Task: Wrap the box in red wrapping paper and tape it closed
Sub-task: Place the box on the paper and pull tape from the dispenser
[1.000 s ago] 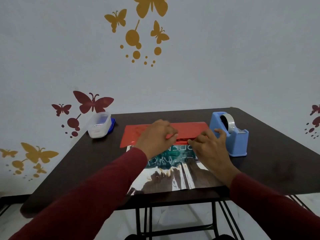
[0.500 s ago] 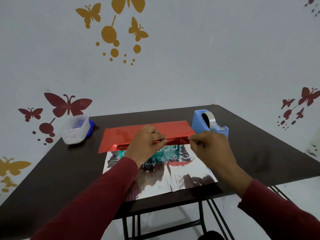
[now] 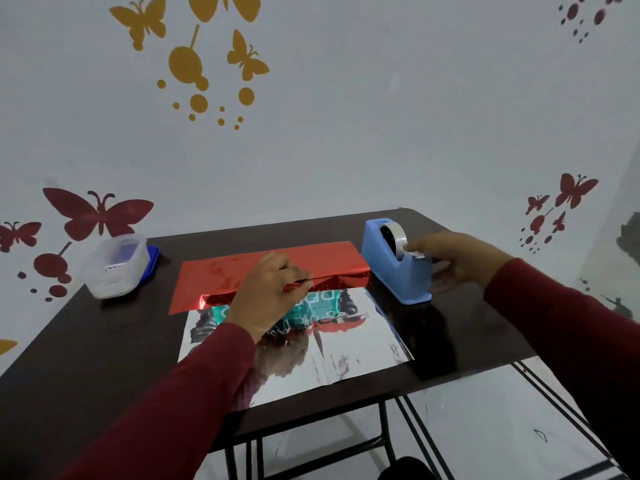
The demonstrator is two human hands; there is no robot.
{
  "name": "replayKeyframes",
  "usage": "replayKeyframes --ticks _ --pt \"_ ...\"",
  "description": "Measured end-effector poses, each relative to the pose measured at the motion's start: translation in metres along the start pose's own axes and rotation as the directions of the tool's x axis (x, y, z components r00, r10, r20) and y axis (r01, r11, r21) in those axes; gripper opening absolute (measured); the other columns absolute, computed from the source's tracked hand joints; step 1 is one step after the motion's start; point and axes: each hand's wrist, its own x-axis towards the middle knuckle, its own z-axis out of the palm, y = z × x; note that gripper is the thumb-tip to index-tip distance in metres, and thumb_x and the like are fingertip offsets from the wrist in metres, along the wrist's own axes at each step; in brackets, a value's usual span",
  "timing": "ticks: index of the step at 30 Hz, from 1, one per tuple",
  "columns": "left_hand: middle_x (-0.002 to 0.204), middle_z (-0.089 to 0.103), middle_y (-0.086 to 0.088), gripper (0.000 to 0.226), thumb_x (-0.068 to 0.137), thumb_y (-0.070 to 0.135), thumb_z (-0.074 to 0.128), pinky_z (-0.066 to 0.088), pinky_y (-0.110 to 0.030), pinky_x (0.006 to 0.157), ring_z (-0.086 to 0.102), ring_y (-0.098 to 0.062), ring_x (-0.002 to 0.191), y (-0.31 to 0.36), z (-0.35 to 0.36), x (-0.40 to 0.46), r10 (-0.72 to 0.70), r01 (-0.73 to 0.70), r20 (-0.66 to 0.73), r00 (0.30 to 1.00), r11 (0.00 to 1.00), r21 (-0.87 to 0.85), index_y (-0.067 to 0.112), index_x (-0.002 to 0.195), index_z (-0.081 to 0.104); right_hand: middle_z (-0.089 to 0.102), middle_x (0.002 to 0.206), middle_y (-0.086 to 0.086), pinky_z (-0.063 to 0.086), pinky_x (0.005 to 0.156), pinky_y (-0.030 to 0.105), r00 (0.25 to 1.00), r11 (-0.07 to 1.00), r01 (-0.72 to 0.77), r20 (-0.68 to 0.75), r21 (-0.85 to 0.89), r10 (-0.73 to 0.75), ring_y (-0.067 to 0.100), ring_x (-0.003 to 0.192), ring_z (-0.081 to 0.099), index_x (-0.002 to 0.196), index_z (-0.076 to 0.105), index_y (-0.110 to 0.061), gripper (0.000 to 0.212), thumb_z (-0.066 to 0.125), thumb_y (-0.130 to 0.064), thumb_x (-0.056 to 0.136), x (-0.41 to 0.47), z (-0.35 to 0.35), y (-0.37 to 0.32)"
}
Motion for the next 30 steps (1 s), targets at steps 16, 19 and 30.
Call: replayKeyframes --ticks 16,19,30 --pt "0.082 0.058 0.006 0.013 0.086 0.019 0.083 0.039 -0.016 0.068 0.049 -0.01 0.081 -0.002 0.002 0.001 0.001 -0.001 -0.01 1.0 1.0 -0.031 0.016 0.099 0.083 0.065 0.115 0.002 0.045 0.09 0.08 0.993 0.847 0.091 0.021 0.524 -0.12 0.035 0.121 0.059 0.102 0.071 -0.008 0.008 0.066 -0.011 0.097 0.001 0.0 0.021" --pt "0.083 0.058 0.006 0.013 0.087 0.019 0.082 0.042 -0.02 0.067 0.049 -0.01 0.081 -0.002 0.003 0.0 -0.003 0.003 -0.007 1.0 1.0 -0.025 0.016 0.1 0.083 0.069 0.121 0.011 0.059 0.065 0.057 0.986 0.825 0.154 -0.032 0.544 -0.163 0.038 0.107 0.067 0.11 0.071 0.0 0.019 0.068 -0.007 0.093 0.002 0.006 0.038" --pt "0.084 0.059 0.005 0.014 0.088 0.021 0.081 0.039 -0.015 0.069 0.05 -0.01 0.083 -0.001 0.002 -0.001 -0.013 0.013 -0.001 1.0 1.0 -0.009 0.017 0.102 0.083 0.071 0.108 0.019 0.062 0.084 0.057 0.968 0.888 0.251 -0.092 0.386 -0.234 0.029 0.097 0.07 0.102 0.071 0.006 0.016 0.076 -0.005 0.091 -0.003 0.008 0.054"
